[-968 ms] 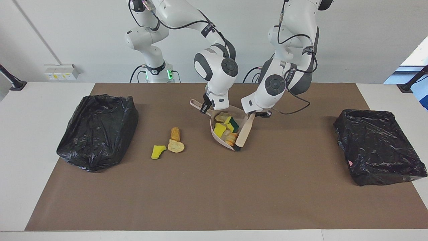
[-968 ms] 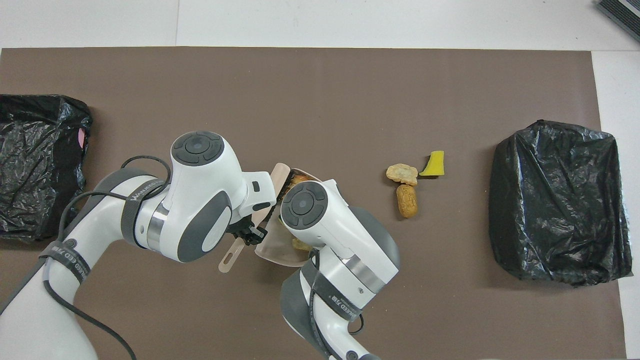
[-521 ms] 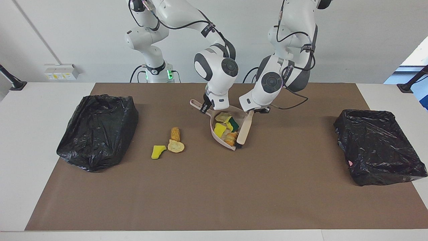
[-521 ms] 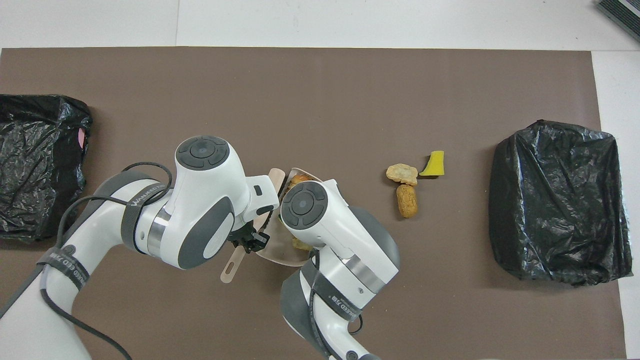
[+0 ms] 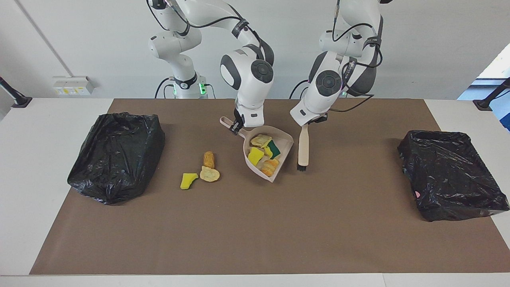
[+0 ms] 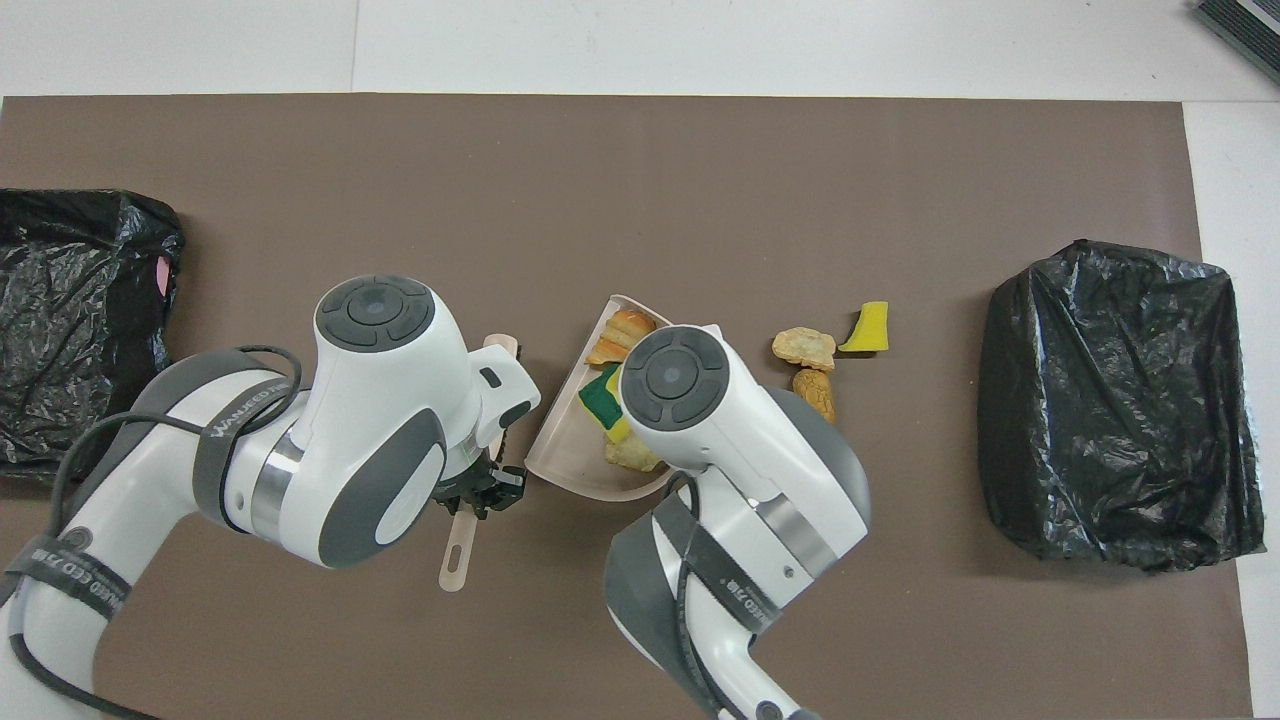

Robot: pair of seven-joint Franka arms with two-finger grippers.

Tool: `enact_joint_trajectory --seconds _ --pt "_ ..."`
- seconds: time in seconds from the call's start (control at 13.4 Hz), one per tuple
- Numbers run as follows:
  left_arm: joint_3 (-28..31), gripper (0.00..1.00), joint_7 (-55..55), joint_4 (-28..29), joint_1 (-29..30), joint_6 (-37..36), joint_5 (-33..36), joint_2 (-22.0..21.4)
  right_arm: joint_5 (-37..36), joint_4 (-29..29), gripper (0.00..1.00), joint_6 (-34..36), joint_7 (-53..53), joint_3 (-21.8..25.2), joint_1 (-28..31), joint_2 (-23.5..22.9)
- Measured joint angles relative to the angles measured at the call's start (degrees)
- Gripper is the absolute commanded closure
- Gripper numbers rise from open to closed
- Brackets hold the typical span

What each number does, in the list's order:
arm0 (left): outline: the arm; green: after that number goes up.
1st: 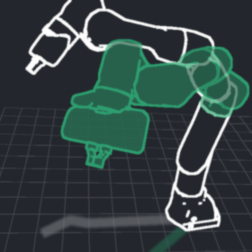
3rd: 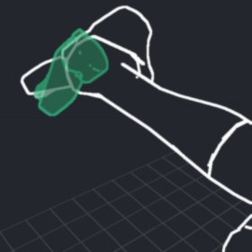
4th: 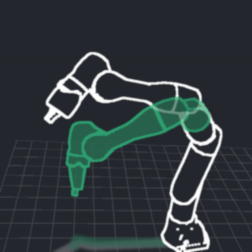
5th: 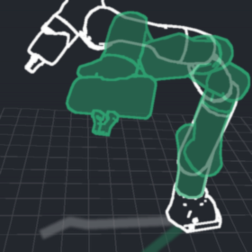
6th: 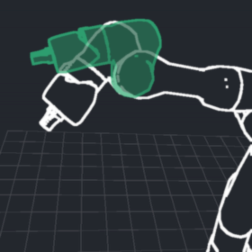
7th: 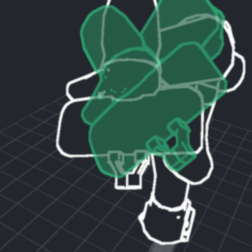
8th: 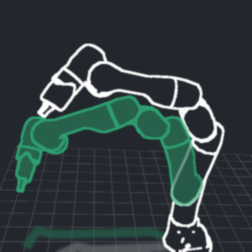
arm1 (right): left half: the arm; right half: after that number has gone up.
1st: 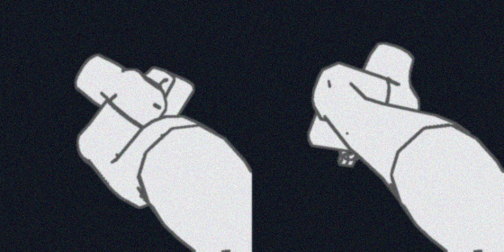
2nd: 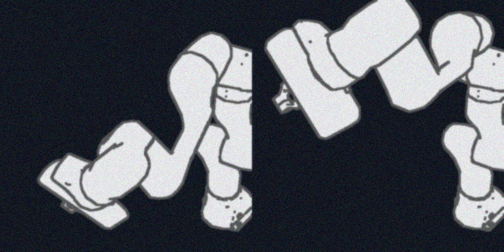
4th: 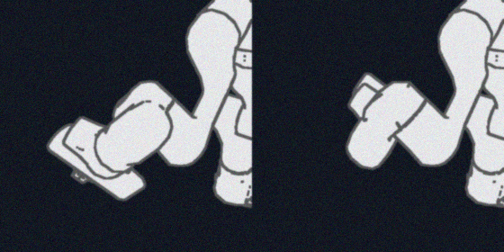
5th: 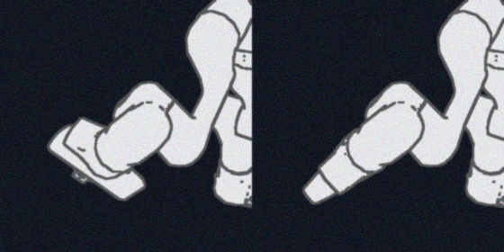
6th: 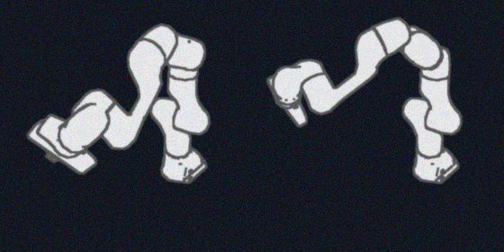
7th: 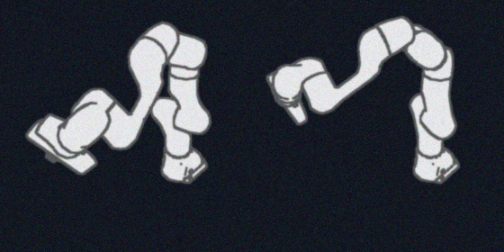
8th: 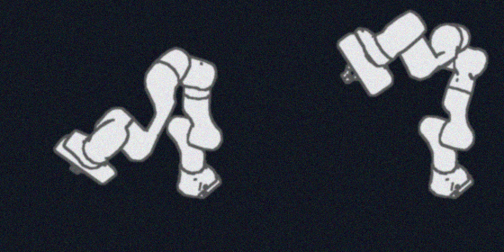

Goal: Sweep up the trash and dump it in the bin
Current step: 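Carry the dustpan to the black bag with the right gripper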

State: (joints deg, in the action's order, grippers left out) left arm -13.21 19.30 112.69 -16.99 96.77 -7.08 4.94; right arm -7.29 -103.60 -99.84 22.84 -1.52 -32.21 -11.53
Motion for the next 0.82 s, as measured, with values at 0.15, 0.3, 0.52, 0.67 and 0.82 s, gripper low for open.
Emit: enact_joint_trajectory --seconds 0.15,0.3,0.52,0.67,0.82 --pt "-0.2 1.00 4.5 1.4 -0.9 0.4 0.0 -0.6 -0.1 0.0 1.00 1.5 3.3 0.0 3.3 2.4" --pt "-0.4 1.00 7.0 4.4 -2.4 3.4 0.0 -1.9 -0.1 0.1 1.00 3.0 7.6 0.1 7.1 4.9" --pt "-1.4 1.00 9.5 13.7 -4.8 13.4 -0.1 -6.4 -0.2 0.1 1.00 3.5 13.7 0.4 12.1 7.9" --pt "-3.2 1.00 10.1 19.0 -5.9 16.3 -2.6 -9.8 -0.2 0.2 1.00 3.5 19.0 0.5 16.5 9.7" --pt "-6.1 1.00 11.4 22.7 -6.1 17.7 -6.3 -13.2 -0.2 0.6 1.00 3.9 24.6 0.6 21.8 11.2"
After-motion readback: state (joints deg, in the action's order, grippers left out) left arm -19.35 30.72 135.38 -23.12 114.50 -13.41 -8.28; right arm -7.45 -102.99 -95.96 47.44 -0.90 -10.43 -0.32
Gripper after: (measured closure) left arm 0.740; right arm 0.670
